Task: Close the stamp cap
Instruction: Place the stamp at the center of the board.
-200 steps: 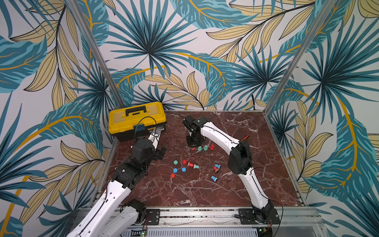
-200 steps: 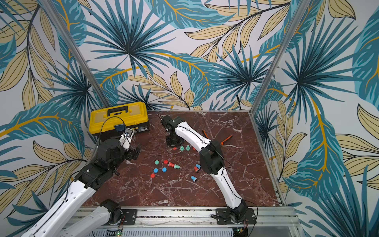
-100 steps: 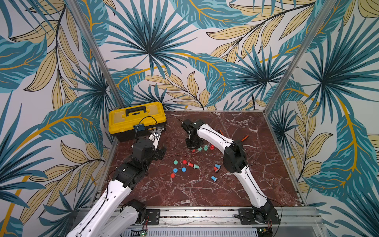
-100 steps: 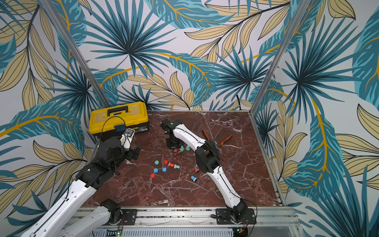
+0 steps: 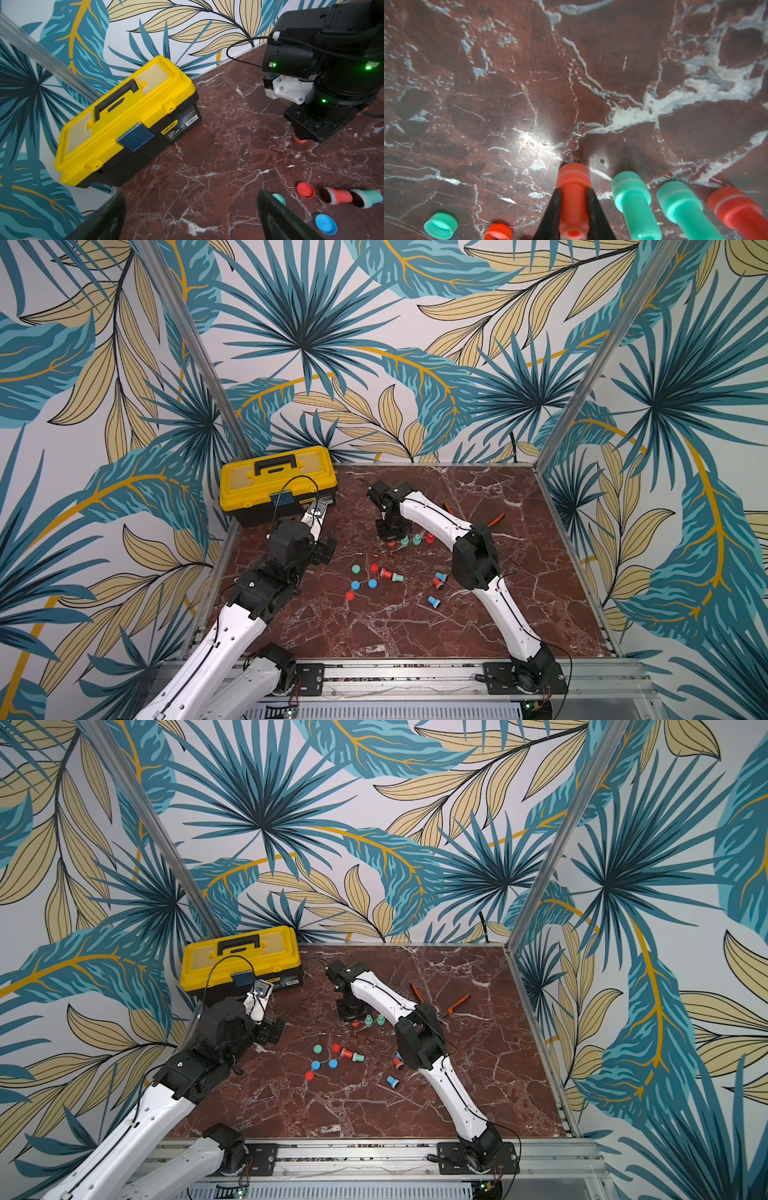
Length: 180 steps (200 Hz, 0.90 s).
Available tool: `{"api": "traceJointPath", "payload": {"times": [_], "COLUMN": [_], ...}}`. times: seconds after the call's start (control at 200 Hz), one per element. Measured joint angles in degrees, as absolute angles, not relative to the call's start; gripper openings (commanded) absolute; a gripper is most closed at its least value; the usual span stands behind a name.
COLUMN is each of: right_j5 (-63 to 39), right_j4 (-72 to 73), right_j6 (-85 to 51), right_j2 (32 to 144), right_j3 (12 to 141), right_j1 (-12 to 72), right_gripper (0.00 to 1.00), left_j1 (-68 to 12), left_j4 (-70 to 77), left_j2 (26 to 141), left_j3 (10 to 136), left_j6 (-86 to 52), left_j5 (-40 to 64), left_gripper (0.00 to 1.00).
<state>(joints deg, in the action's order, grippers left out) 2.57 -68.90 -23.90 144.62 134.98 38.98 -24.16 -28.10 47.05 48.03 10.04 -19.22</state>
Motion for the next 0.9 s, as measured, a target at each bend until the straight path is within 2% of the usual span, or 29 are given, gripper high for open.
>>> {"api": "traceJointPath", "payload": {"times": [0.145, 0.27, 0.641, 0.901], "right_j5": [2.63, 2.79, 2.55, 1.48], "right_j4": [-68.84, -68.79, -68.9, -66.87], "right_j6": [-23.59, -23.49, -23.49, -23.57], "right_j2": [144.62, 144.62, 143.26, 132.62], "right_j3": [135.0, 135.0, 134.89, 125.73], "right_j1": [38.92, 38.79, 38.54, 38.54], "right_gripper": [0.31, 0.33, 0.33, 0.33], "left_j1": [-24.16, -24.16, -24.16, -24.16], "left_j4": [-28.1, -28.1, -28.1, -28.1], "left_j2": [47.05, 47.05, 46.94, 46.81], "left_j3": [48.03, 48.03, 48.03, 48.03], "left_j6": [10.04, 10.07, 10.07, 10.07], "left_j5": [-19.22, -19.22, -19.25, -19.27], "left_gripper": [1.0, 1.0, 1.0, 1.0]}}
